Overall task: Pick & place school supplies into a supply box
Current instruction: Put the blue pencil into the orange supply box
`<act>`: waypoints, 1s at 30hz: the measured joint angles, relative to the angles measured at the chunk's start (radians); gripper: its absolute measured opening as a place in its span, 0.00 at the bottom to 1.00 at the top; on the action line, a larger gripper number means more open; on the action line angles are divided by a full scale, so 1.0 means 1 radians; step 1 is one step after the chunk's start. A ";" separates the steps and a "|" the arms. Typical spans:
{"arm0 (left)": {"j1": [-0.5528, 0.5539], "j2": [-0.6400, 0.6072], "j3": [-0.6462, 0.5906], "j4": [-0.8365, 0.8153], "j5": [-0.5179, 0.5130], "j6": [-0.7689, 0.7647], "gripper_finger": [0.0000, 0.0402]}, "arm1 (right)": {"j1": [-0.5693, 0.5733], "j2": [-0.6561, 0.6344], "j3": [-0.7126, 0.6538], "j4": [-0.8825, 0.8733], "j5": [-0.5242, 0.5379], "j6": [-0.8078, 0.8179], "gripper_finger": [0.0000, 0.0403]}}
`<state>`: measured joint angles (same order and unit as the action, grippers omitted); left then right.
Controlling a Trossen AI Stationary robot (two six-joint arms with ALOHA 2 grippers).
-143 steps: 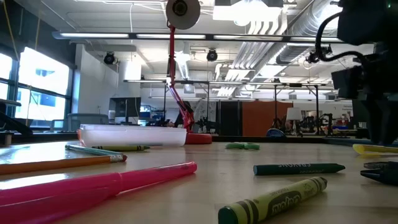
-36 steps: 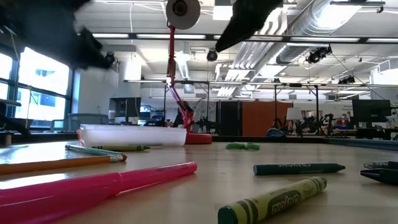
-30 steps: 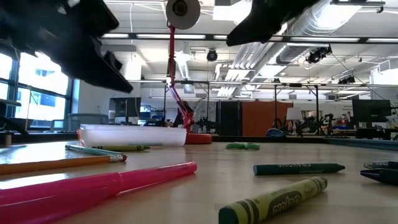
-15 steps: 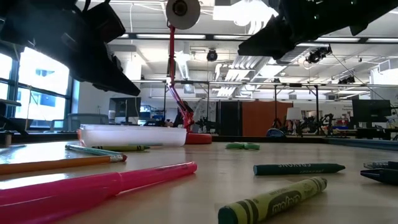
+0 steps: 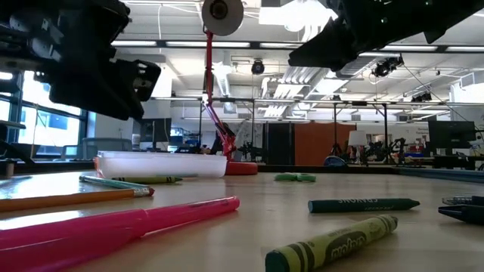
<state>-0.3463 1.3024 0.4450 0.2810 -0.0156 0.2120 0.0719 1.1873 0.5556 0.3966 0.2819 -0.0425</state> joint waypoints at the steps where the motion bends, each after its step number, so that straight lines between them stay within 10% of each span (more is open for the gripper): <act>1: 0.000 0.004 0.000 0.001 -0.008 0.009 0.25 | 0.000 0.000 0.000 0.003 0.000 0.000 0.29; 30: 0.081 0.259 -0.001 0.171 0.124 0.020 0.25 | 0.000 0.001 0.000 0.034 -0.001 0.001 0.29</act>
<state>-0.2657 1.5614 0.4442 0.4517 0.1088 0.2316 0.0719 1.1881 0.5556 0.4309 0.2813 -0.0420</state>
